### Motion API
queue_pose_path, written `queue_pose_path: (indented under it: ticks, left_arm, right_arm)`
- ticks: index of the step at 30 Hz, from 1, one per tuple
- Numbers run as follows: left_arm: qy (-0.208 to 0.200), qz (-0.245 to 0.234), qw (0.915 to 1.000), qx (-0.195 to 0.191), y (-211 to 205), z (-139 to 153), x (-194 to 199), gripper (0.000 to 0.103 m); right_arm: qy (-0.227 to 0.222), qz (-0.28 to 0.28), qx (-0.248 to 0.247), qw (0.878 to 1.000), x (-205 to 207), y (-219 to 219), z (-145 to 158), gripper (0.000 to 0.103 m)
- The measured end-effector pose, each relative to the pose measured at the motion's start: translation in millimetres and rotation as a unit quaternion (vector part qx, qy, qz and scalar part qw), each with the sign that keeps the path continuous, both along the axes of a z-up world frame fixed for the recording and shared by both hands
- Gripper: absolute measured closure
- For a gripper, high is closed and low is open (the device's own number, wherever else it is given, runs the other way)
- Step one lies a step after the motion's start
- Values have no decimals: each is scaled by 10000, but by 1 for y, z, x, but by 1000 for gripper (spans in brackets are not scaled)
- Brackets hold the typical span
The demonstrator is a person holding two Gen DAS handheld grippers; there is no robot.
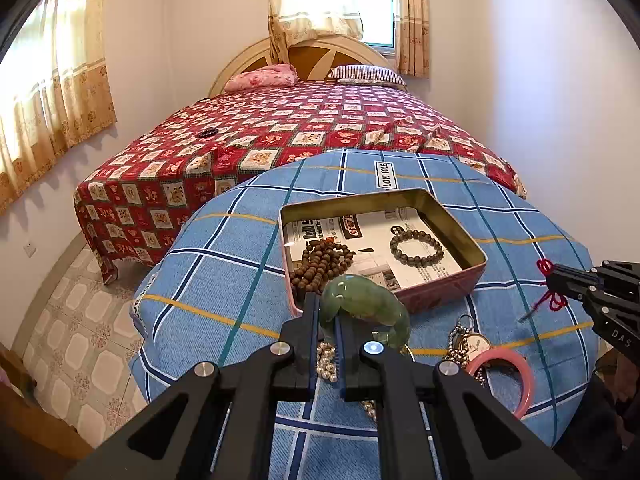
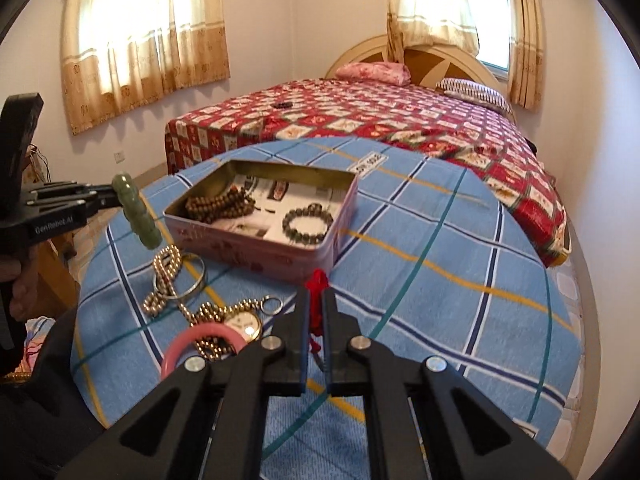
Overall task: Organize jewelry
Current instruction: 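Grasp the red tassel charm with the right gripper while the left gripper holds the jade bangle, then carry the jade bangle and red tassel into the pink tin and release both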
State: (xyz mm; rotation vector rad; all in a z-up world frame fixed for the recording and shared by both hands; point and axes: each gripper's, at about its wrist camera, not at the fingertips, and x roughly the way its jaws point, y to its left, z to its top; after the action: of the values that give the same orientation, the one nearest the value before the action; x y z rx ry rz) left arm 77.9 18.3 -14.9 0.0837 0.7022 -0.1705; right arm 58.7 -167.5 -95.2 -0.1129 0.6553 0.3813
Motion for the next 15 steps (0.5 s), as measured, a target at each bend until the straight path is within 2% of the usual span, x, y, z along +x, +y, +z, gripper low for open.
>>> queue_pose_path:
  ticks: [15]
  left_arm:
    - [-49,141,9999,13,7,5,8,97]
  right_arm:
    - [-260,151,-14,9995,16,10,21,96]
